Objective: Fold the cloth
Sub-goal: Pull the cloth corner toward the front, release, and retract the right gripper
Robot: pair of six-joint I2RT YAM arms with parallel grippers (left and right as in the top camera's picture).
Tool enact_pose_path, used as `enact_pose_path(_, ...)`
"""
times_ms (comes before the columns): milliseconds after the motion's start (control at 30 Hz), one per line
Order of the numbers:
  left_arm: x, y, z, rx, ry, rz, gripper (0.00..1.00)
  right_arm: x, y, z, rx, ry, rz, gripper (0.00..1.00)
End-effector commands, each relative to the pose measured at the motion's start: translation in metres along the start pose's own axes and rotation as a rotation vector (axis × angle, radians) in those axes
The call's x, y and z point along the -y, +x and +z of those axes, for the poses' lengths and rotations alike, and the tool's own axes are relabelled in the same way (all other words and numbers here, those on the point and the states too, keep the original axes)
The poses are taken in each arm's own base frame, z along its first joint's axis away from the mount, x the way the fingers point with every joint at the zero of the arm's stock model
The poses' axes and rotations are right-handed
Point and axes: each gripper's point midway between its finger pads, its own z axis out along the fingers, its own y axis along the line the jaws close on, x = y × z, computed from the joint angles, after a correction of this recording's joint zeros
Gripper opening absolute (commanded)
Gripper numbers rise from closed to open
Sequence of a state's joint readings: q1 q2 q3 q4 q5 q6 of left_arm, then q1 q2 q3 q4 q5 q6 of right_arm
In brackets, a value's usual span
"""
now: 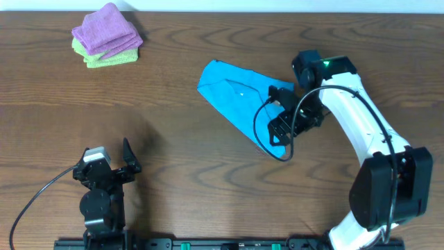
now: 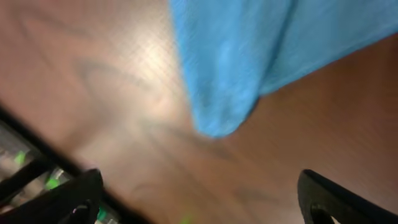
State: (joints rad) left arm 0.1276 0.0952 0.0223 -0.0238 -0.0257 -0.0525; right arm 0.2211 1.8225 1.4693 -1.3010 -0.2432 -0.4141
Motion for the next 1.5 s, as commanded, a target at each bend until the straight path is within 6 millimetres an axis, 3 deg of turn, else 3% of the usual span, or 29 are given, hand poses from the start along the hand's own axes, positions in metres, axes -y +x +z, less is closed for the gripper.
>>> enact_pose_path(0, -0.004, 0.019, 0.001, -0.061, -0.018, 0.001, 0.95, 0.012, -0.014, -0.001, 0.049, 0.068, 0.051, 0.99)
enact_pose_path(133, -0.004, 0.019, 0.001, -0.061, -0.018, 0.001, 0.96, 0.033, -0.069, -0.012, 0.281, 0.144, 0.080, 0.99)
enact_pose_path(267, -0.004, 0.019, 0.001, -0.061, -0.018, 0.001, 0.95, 0.041, -0.097, -0.024, 0.404, 0.181, 0.070, 0.99)
enact_pose_path(467, -0.004, 0.019, 0.001, -0.060, -0.018, 0.001, 0.95, 0.040, -0.113, -0.054, 0.500, 0.207, 0.066, 0.99)
enact_pose_path(600, -0.008, 0.018, 0.001, -0.058, -0.039, 0.063, 0.95, 0.034, -0.109, -0.099, 0.596, 0.214, 0.101, 0.99)
enact_pose_path(700, -0.008, 0.018, 0.001, -0.058, -0.036, 0.092, 0.95, 0.021, -0.086, -0.141, 0.657, 0.258, 0.072, 0.99)
enact_pose_path(800, -0.008, 0.018, 0.001, -0.058, -0.036, 0.092, 0.95, 0.003, -0.048, -0.184, 0.711, 0.338, 0.074, 0.99)
enact_pose_path(933, -0.008, 0.018, 0.001, -0.056, -0.039, 0.095, 0.95, -0.021, 0.001, -0.213, 0.742, 0.386, 0.079, 0.99)
enact_pose_path(1033, -0.010, 0.018, 0.001, -0.056, -0.047, 0.159, 0.95, -0.039, 0.038, -0.220, 0.757, 0.390, 0.108, 0.99)
enact_pose_path(1267, -0.007, 0.017, 0.001, -0.054, -0.033, 0.161, 0.95, -0.089, 0.147, -0.226, 0.843, 0.360, 0.237, 0.99)
enact_pose_path(1333, 0.010, 0.019, 0.000, -0.059, 0.071, 0.150, 0.95, -0.107, 0.184, -0.226, 0.919, 0.335, 0.300, 0.99)
enact_pose_path(1467, 0.046, 0.017, -0.006, -0.057, 0.279, 0.030, 0.96, -0.123, 0.215, -0.227, 1.032, 0.302, 0.346, 0.99)
